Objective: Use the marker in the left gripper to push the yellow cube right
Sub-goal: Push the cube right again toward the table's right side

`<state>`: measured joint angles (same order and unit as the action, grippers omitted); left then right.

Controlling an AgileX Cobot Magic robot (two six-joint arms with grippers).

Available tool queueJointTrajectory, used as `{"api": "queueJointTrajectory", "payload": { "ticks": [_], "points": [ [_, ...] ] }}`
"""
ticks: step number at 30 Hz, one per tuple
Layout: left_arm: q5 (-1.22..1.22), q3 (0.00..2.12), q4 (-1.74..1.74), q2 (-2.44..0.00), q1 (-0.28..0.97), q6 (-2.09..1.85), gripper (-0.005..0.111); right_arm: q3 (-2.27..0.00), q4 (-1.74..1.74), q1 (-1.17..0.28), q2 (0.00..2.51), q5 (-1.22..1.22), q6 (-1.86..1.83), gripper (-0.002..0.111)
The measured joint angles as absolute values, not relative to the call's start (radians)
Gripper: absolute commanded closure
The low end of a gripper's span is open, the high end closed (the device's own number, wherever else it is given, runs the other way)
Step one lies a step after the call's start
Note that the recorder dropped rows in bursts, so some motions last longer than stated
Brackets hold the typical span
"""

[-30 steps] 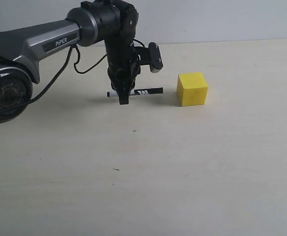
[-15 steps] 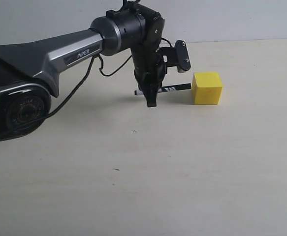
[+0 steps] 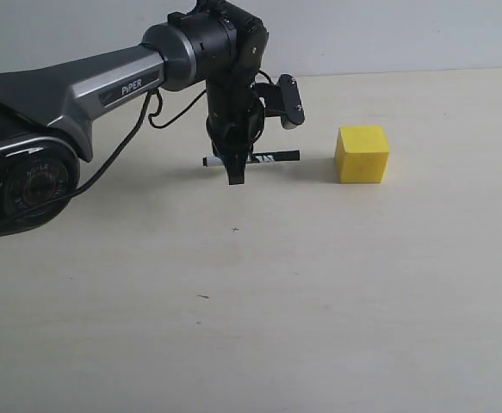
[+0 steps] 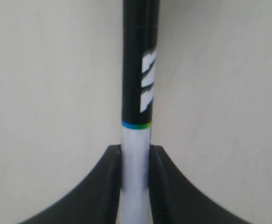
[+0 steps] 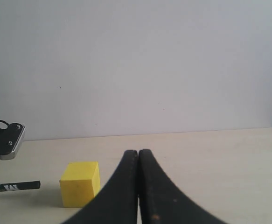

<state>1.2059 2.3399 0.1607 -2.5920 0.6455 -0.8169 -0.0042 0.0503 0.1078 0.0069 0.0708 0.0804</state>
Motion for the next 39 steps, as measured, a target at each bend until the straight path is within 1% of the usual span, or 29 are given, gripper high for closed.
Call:
{"api": "queueJointTrajectory", "payload": {
  "ticks": [6, 13, 19, 25, 33, 39],
  "points": [
    [1.204, 2.340, 0.202, -2.592, 0.648, -0.795, 0.107, -0.004, 0.050, 0.108, 0.007, 0.071, 0.080, 0.108],
    [1.198, 2.340, 0.373, -2.592, 0.682, -0.664, 0.107, -0.004, 0.050, 0.108, 0.007, 0.071, 0.080, 0.108],
    [1.213, 2.316, 0.359, -2.561, 0.721, -0.634, 0.107, -0.004, 0.050, 0.108, 0.007, 0.071, 0.080, 0.108],
    [1.206, 2.261, 0.362, -2.536, 0.722, -0.599, 0.107, -0.004, 0.050, 0.108, 0.007, 0.071, 0.080, 0.108],
    [1.076, 2.260, 0.354, -2.536, 0.789, -0.631, 0.107, -0.004, 0.050, 0.108, 0.007, 0.071, 0.080, 0.108],
    [1.058, 2.260, 0.347, -2.536, 0.789, -0.642, 0.107, -0.004, 0.050, 0.108, 0.007, 0.071, 0.080, 0.108]
  ]
}}
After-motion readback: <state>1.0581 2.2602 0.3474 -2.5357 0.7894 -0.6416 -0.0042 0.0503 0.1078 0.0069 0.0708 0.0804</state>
